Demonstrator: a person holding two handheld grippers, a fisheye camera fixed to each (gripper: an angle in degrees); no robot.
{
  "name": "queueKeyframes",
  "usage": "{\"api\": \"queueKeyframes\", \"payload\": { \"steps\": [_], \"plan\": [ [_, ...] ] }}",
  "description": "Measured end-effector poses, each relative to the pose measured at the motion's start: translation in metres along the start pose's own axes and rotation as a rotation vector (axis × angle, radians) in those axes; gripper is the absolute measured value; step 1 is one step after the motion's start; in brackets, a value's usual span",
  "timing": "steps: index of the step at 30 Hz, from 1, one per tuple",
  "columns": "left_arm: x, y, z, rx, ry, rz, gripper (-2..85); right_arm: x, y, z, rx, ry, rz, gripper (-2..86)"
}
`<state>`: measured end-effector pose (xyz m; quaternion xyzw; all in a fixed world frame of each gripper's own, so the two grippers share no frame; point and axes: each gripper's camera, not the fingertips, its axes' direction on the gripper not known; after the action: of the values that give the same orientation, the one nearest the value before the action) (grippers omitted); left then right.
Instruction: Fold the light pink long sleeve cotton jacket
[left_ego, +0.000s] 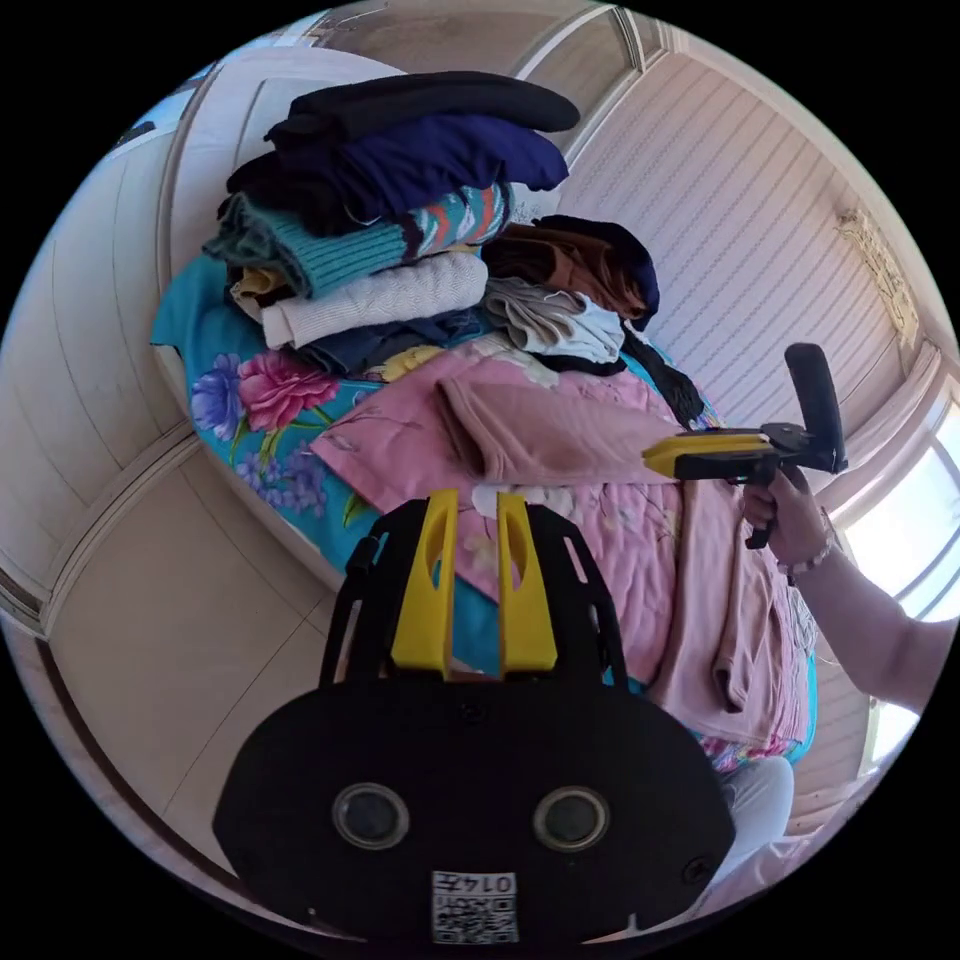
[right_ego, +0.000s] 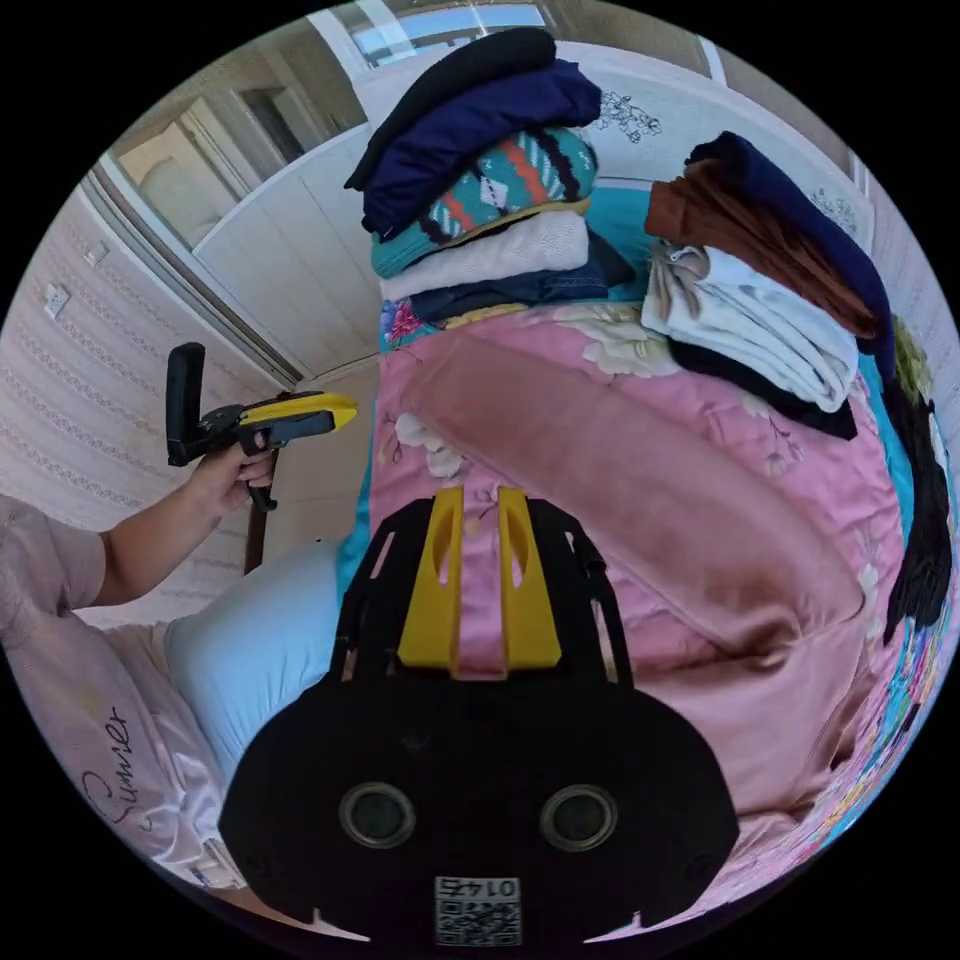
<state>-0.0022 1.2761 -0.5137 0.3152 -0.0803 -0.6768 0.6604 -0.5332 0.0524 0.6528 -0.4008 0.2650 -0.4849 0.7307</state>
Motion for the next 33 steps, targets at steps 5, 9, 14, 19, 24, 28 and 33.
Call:
{"api": "queueKeyframes", "payload": {
  "steps": [5,9,14,19,24,28,33],
  "plan": [
    [-0.008,-0.012,0.028,-0.036,-0.012,0.022,7.8,-0.024,-0.097,0.033,0.006,0.036,-0.031,9.4],
    [-0.011,0.004,0.021,0.035,-0.002,0.058,6.1,-0.044,-0.133,0.091,-0.123,0.013,-0.049,10.4],
    [-0.009,0.008,0.006,0.031,0.035,0.060,4.4,-0.033,-0.109,0.094,-0.101,0.051,0.013,3.4],
    [0.046,0.015,-0.052,0.147,0.165,0.267,4.0,-0.010,-0.026,0.017,0.090,-0.034,0.117,1.5],
    [0.145,0.040,-0.083,0.214,0.386,0.523,3.8,-0.001,0.156,-0.103,0.411,-0.085,0.294,1.0],
    [0.235,0.069,-0.087,0.196,0.577,0.675,3.7,-0.015,0.294,-0.166,0.536,0.005,0.422,0.9],
    [0.327,0.108,-0.088,0.148,0.719,0.850,3.7,-0.059,0.461,-0.223,0.623,0.183,0.569,0.9]
  ]
}}
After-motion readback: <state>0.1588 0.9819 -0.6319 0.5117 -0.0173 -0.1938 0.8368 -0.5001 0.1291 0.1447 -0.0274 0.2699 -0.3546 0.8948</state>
